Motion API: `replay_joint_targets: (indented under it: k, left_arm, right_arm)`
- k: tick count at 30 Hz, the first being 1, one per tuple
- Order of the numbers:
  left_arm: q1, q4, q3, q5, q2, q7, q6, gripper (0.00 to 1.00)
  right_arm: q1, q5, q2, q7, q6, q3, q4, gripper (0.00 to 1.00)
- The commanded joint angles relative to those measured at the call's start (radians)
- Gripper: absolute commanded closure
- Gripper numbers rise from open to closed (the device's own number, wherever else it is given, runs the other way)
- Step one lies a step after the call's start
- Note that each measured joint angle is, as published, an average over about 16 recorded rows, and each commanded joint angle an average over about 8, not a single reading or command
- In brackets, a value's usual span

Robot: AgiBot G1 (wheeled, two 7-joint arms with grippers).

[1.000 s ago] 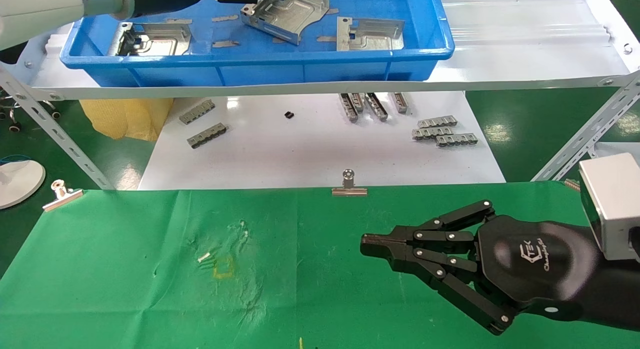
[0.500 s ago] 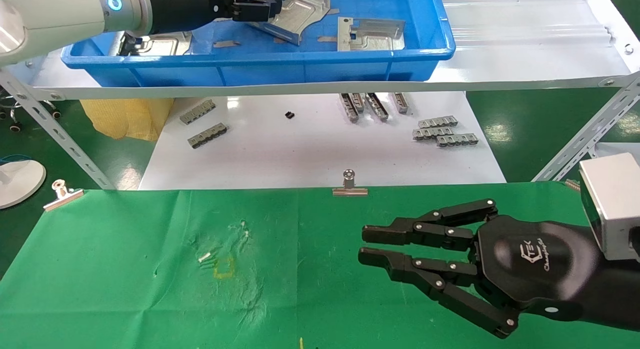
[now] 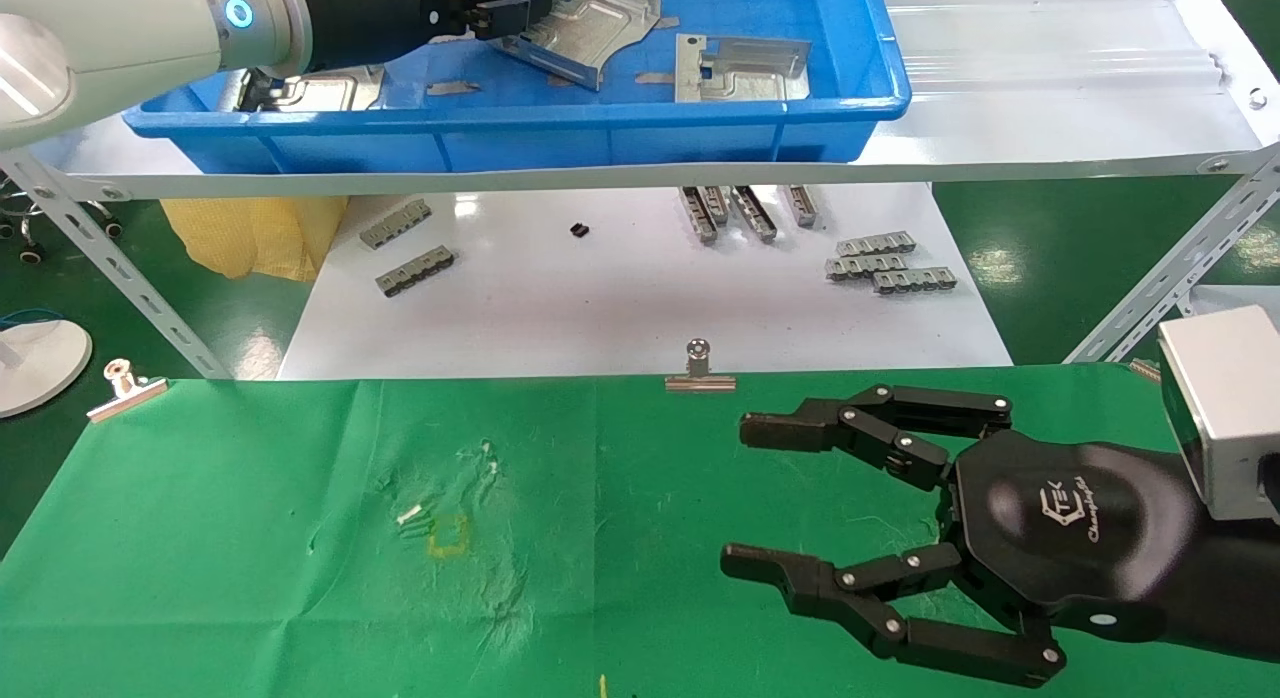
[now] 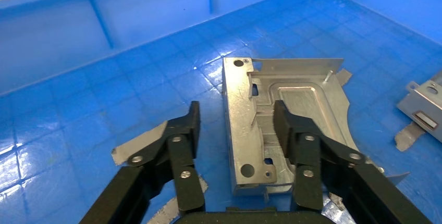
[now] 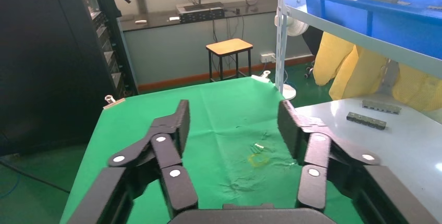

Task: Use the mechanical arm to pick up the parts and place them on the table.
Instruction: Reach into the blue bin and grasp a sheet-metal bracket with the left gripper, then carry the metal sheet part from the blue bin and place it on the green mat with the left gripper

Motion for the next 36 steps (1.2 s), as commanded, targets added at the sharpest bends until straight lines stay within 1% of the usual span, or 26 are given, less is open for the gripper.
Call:
replay_joint_targets:
  k: [1,15,22,27,36]
  left_arm:
    - [0.003,-0.003,0.000,-0.003,0.000,-0.005,-0.008,1.00]
    - [0.011,-0.027,0.021,0.001,0.001,-0.020,-0.017,1.00]
    - [-0.005,-0.051,0.005,-0.035,-0.014,0.017,0.013,1.00]
    - [-0.009,-0.062,-0.014,-0.069,-0.049,0.082,0.105,1.00]
    - [-0.007,-0.090,-0.055,-0.137,-0.170,0.241,0.382,1.00]
  right_arm:
    - [0.000,0.000,0.000,0.000,0.000,0.000,0.000,0.00]
    - [0.000,0.000,0.000,0.000,0.000,0.000,0.000,0.00]
    - [0.000,0.000,0.000,0.000,0.000,0.000,0.000,0.00]
    - [0.000,0.000,0.000,0.000,0.000,0.000,0.000,0.00]
    - [0.000,0.000,0.000,0.000,0.000,0.000,0.000,0.00]
